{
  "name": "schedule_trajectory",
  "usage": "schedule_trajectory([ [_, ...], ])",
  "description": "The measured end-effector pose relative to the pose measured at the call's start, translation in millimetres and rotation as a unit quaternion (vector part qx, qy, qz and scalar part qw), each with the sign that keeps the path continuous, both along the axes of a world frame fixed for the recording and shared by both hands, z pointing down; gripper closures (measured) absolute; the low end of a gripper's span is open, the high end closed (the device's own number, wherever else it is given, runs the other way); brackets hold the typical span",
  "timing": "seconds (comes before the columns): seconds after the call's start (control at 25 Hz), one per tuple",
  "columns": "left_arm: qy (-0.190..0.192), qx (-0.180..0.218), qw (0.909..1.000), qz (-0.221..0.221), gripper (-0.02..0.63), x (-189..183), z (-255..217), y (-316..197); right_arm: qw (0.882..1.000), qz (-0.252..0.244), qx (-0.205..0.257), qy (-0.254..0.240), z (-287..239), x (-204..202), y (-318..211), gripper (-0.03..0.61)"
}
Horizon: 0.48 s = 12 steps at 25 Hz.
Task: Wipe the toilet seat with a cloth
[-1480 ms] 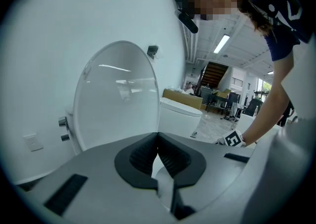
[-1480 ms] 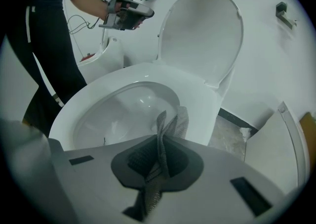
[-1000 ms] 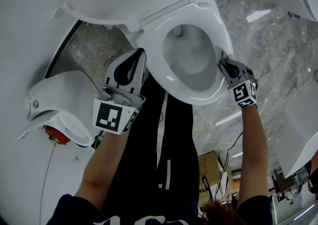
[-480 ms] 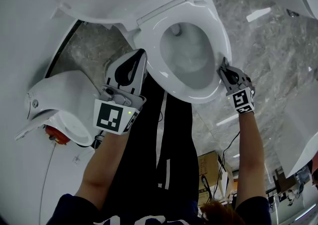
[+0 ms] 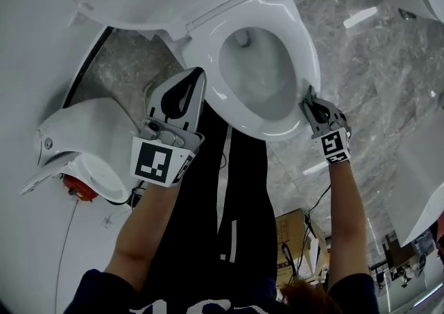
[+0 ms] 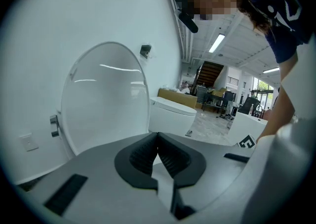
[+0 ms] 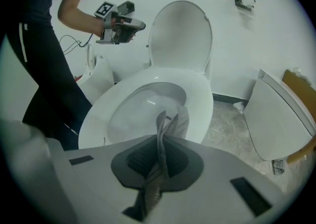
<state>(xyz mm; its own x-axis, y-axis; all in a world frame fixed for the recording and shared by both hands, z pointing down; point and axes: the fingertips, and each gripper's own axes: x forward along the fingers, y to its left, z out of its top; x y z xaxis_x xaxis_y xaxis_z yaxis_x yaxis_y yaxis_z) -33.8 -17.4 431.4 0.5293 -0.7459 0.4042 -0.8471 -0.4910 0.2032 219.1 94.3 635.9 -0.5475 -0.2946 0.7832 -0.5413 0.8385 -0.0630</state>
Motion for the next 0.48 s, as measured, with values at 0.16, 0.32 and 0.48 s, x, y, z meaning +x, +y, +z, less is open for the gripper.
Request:
schedule_trajectory([
  [0.16, 0.001, 0.002, 1.0000, 0.002, 0.604, 3, -2, 3, 1.000, 0.022, -0.004, -0.006, -2, 0, 12, 0.551],
  [0.32, -0.001, 0.002, 1.0000, 0.005, 0.604, 7, -1, 6, 0.999, 0.049, -0.017, -0.014, -4, -4, 24, 0.551],
  [0.48, -0.002, 0.002, 0.9999, 0.010, 0.604, 13, -1, 11, 0.997, 0.076, -0.022, -0.021, -4, -5, 34, 0.551],
])
